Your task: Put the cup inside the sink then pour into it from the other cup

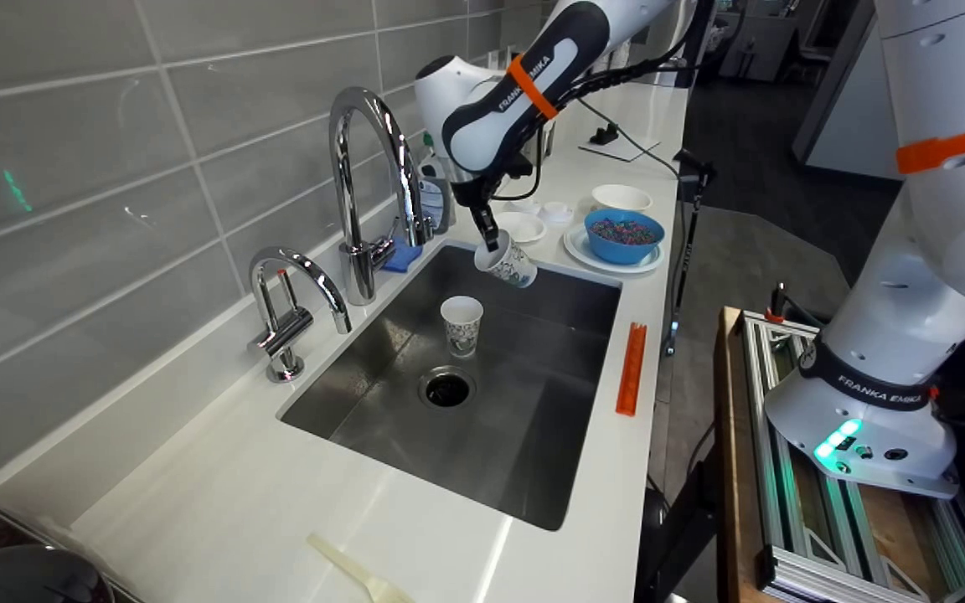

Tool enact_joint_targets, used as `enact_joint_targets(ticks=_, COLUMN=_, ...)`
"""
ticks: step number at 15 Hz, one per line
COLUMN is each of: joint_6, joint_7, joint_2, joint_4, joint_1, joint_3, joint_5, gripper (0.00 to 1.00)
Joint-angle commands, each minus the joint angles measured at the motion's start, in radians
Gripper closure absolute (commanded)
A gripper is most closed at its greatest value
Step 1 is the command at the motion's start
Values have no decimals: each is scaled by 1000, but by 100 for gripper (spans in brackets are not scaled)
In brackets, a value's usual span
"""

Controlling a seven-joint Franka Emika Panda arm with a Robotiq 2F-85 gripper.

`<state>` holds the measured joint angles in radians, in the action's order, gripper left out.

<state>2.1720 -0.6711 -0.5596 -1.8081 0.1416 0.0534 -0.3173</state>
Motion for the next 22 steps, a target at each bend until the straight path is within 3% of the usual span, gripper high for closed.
enact_joint_targets(ticks=1, joint_6=-4, joint_7=1, joint_2=-1, joint_4=3, joint_1=5, joint_3=-5, joint_5=-3, gripper=99)
enact_joint_targets(ticks=14, joint_6=-34, joint_7=235, joint_2=-5, joint_4=-8, joint_1=-101, joint_3=34, joint_5=-207, gripper=99)
enact_joint_targets(ticks=22, joint_6=-74, joint_7=283, joint_2=-23, joint_4=6, joint_1=-130, joint_3=34, joint_5=-265, gripper=99)
